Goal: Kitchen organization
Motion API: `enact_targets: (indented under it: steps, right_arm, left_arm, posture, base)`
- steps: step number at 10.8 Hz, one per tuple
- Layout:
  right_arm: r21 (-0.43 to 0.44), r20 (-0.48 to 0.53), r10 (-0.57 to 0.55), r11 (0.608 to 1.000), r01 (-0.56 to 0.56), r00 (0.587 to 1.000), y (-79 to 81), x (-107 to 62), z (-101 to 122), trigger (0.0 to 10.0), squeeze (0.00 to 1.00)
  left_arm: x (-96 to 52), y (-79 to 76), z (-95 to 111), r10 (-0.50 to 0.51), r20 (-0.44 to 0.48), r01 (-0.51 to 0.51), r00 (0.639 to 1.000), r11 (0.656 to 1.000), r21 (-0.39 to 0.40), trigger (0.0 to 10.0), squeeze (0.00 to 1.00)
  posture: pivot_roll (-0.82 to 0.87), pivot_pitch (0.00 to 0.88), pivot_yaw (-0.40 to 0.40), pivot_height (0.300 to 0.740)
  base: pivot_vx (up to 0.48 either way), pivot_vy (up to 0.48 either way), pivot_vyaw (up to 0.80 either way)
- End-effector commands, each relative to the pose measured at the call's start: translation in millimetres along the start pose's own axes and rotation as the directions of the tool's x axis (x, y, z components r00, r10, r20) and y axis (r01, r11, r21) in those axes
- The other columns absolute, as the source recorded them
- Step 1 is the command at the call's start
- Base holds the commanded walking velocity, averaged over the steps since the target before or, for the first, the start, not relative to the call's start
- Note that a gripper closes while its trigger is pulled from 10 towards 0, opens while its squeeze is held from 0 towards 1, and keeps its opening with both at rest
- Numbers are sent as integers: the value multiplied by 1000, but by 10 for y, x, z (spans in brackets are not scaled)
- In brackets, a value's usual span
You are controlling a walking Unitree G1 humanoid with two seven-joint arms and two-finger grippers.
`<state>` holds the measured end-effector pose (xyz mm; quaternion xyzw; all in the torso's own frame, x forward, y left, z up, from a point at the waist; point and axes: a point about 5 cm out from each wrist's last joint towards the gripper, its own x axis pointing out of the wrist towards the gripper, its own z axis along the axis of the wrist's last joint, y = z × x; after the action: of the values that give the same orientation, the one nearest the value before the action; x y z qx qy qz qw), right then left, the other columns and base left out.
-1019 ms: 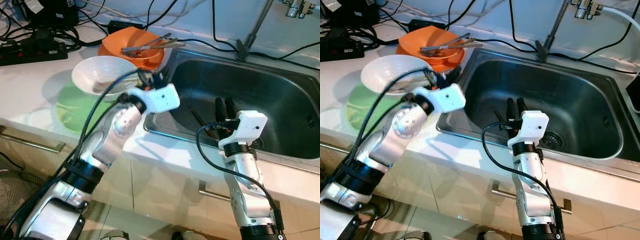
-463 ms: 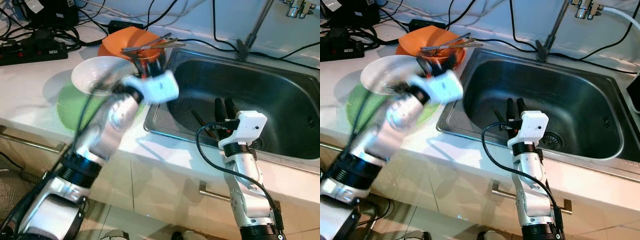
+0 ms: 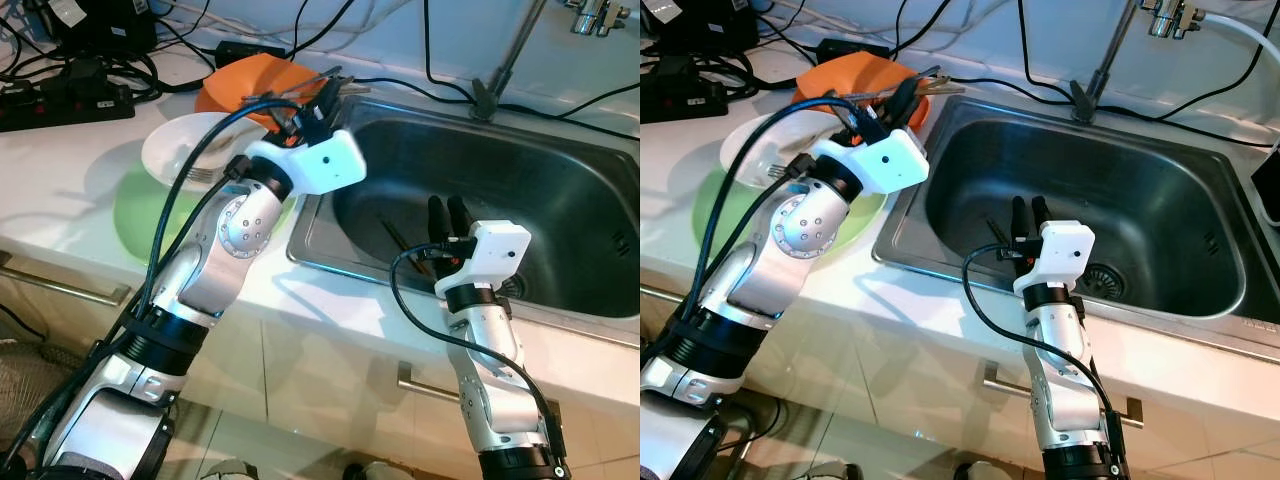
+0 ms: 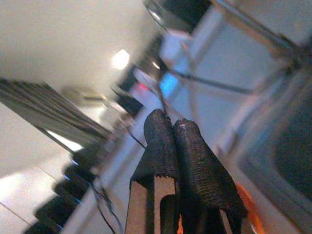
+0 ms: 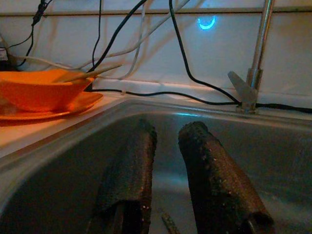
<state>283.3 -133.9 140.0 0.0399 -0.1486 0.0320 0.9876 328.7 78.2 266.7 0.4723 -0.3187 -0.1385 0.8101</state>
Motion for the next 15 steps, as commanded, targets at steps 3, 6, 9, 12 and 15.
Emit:
enact_targets:
  steps: [3,6,9,12,15]
  right_arm:
    - [-16,-27,-3,1000,3,1000,-18,-7,-57,10000,0]
    - [-13,-28,6,1000,-6,1000,8,3,-65,10000,0]
    - [-6,-27,4,1000,-4,1000,24,-1,-70,10000,0]
    - [-5,-26,-2,1000,2,1000,29,-3,-67,10000,0]
    - [-5,-25,4,1000,-4,1000,31,9,-61,10000,0]
  left_arm:
    - [74,317,351,138,213,-124,967,989,-76,10000,0]
    - [122,342,643,175,330,-59,927,941,-333,10000,0]
    - [190,468,832,221,401,19,889,857,-514,10000,0]
    - [236,426,920,235,391,155,890,651,-743,10000,0]
    - [254,262,756,167,317,194,933,510,-838,10000,0]
  posture:
    - [36,68,-79,740]
    - [40,57,-79,740]
    - [46,46,-72,740]
    - [43,43,-65,740]
    - [41,42,-67,740]
  base:
    - [0,0,0]
    - [0,0,0]
    - [0,0,0]
    - [0,0,0]
    - [0,0,0]
